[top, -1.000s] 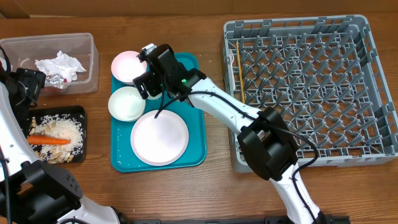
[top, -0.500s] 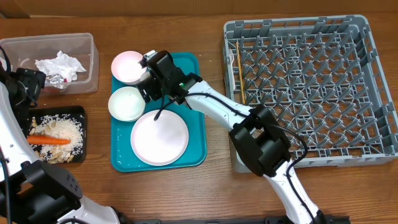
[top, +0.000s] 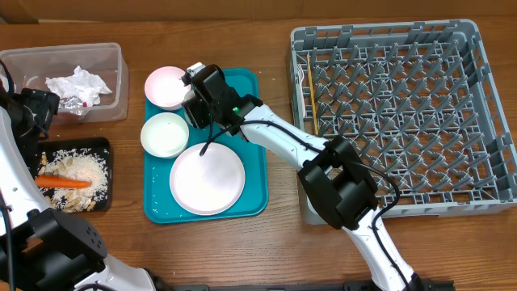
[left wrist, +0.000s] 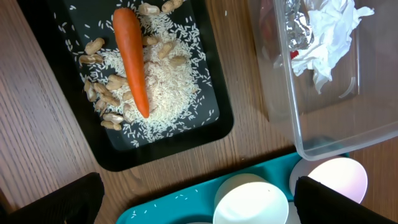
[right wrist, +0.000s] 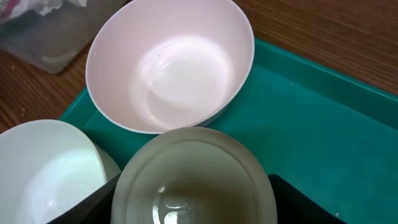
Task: Sort waste into correct bins and load items into the dishwasher rack
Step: 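Carry the cup to the rack's right side and set it upright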
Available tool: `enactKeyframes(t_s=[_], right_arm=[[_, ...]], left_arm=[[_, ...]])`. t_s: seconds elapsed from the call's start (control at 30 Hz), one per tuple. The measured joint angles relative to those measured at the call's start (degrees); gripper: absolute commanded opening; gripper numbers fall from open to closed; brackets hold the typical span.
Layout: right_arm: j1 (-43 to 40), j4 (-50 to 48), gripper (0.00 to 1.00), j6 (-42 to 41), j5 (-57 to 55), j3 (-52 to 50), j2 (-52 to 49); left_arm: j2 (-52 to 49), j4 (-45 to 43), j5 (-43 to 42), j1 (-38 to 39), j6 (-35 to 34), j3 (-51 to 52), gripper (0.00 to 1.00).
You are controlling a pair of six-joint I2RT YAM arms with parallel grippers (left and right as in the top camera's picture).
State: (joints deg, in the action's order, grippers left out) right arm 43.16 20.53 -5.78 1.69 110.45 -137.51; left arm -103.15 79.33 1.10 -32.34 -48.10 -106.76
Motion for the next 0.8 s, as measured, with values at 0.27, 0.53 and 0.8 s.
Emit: enactKeyframes(t_s=[0.27, 0.53, 0.8], right_arm=[[-0.9, 5.1, 0.54, 0.0, -1.2, 0.0, 3.2], [-8.0, 11.8, 0.54, -0.2, -5.7, 0.0, 15.8], [-23.5, 19.6, 0.54, -0.2, -7.3, 0.2, 26.7]], left_arm=[[0.0, 0.0, 0.0, 0.0, 0.0, 0.0, 1.0], [0.0, 0.0, 0.0, 0.0, 0.0, 0.0, 1.0], [0.0, 0.0, 0.0, 0.0, 0.0, 0.0, 1.0]])
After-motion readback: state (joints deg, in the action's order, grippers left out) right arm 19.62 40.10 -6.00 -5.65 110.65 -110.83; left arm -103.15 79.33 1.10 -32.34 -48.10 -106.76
